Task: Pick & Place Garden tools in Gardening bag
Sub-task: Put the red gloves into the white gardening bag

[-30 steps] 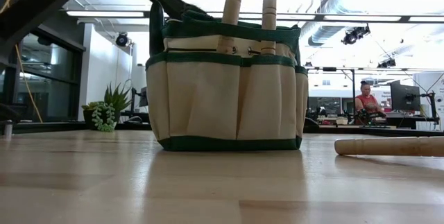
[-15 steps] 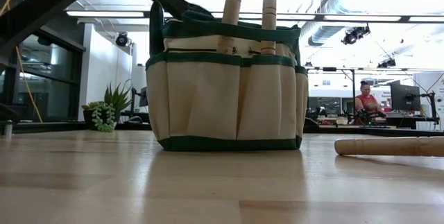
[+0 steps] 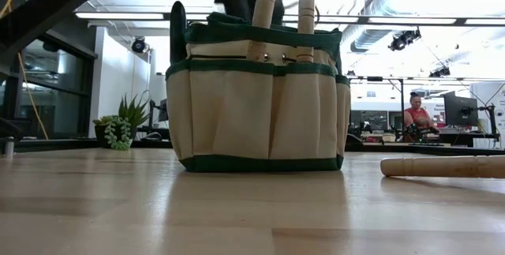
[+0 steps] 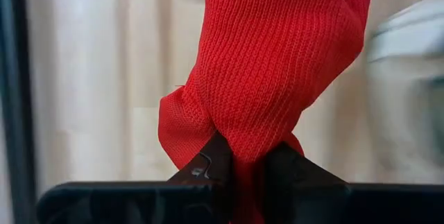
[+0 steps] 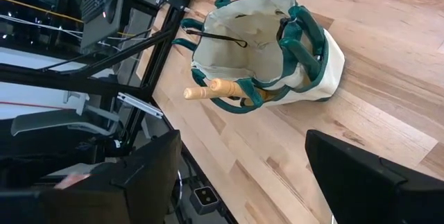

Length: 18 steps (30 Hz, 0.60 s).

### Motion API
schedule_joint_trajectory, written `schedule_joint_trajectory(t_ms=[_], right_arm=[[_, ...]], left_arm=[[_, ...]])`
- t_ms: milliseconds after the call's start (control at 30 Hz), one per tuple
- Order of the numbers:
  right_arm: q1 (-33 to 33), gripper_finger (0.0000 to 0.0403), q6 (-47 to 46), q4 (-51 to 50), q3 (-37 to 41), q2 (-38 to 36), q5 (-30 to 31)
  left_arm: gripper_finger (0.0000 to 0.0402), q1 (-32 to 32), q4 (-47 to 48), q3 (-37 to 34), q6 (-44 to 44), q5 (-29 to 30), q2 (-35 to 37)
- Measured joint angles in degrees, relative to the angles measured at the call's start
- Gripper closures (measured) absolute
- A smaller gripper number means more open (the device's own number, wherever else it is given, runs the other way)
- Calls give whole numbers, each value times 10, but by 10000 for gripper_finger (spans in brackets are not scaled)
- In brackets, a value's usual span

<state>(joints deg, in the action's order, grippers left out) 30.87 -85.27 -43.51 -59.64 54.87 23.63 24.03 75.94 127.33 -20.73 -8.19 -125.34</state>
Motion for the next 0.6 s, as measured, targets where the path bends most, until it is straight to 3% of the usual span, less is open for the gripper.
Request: schedule_joint_trajectory(t_ms=[167, 400, 600], right_arm=[[0, 101, 14, 0, 0, 0, 0], [0, 101, 45, 1, 0, 0, -3], [0, 101, 69, -2, 0, 0, -57]], left_arm=[[372, -9, 76, 78, 60, -96, 2], [372, -57, 106, 62, 133, -102, 41], [372, -121, 114, 62, 229, -74, 53]])
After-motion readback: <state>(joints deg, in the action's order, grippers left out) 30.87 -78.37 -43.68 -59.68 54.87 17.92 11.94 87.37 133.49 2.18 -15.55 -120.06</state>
